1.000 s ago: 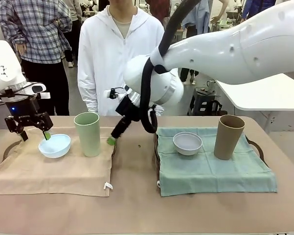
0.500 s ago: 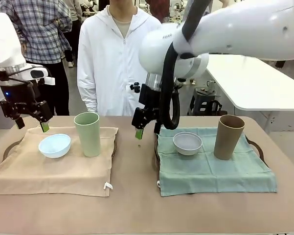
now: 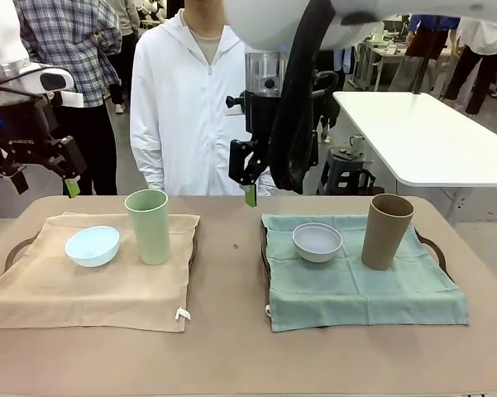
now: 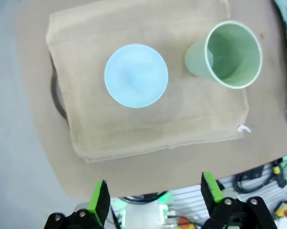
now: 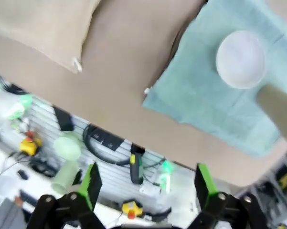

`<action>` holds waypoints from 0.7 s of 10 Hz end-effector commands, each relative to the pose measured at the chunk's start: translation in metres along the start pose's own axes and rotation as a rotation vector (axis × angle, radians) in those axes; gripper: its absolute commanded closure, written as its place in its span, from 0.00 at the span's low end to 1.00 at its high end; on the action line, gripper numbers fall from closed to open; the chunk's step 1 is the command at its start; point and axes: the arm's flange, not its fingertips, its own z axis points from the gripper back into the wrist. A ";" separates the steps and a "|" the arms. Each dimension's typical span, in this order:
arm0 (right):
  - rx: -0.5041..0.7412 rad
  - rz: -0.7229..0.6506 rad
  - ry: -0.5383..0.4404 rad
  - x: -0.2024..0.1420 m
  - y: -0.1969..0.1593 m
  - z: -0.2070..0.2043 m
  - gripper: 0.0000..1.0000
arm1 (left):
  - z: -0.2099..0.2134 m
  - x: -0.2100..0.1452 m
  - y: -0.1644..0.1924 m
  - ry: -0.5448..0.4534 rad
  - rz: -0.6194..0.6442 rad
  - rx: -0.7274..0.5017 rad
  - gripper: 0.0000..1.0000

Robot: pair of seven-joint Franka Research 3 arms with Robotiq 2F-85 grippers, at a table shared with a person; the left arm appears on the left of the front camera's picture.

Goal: Set up a tray with a mat and arrange the tableware.
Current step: Place the Picnic Bowl and Reusable plastic cup back onto the Handle tray in front of the human's position.

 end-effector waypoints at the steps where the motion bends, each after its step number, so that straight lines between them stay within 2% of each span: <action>1: 0.011 0.005 -0.031 0.007 -0.004 -0.006 0.00 | -0.009 0.002 0.004 -0.006 -0.049 0.003 0.00; 7: 0.011 0.005 -0.031 0.007 -0.004 -0.006 0.00 | -0.009 0.002 0.004 -0.006 -0.049 0.003 0.00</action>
